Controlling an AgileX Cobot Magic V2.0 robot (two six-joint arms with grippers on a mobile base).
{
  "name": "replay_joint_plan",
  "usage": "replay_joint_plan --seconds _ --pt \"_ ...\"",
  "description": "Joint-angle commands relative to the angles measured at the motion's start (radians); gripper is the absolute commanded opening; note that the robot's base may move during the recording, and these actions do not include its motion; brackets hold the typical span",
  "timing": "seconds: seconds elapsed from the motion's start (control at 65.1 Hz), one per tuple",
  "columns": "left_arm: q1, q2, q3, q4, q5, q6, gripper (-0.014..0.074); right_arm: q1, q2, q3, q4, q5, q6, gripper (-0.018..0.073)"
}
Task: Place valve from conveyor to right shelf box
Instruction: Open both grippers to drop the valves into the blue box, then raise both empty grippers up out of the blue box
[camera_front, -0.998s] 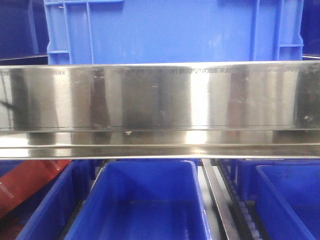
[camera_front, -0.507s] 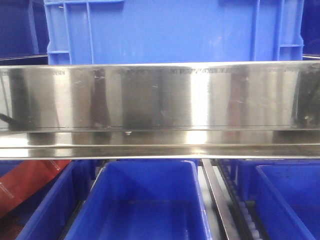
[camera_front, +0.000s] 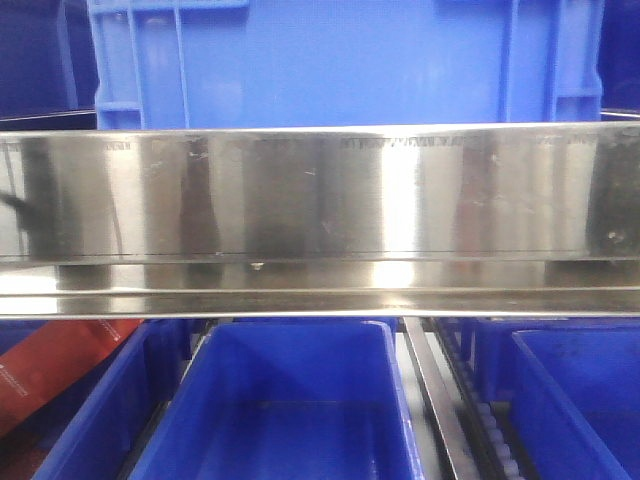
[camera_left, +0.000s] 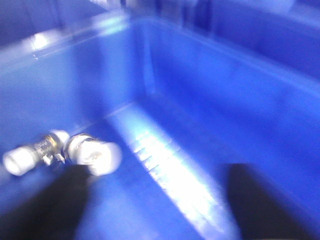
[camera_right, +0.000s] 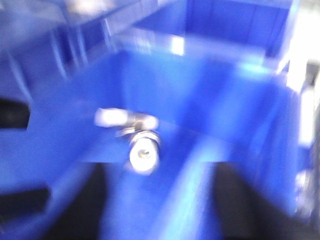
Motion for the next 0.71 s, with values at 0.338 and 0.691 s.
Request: replay_joint_plan --seconds 0.338,0.691 --pt "-0.002 -0.257 0.043 0.051 0.183 -0.001 -0.0111 0.003 -0.408 0.336 -0.061 -0.063 -0.005 -0.0158" --pt "-0.002 -0.689 0.658 0.048 -0.214 -0.001 -0.0111 0.003 -0.848 0.943 -0.086 -0.350 -0.005 -0.0158"
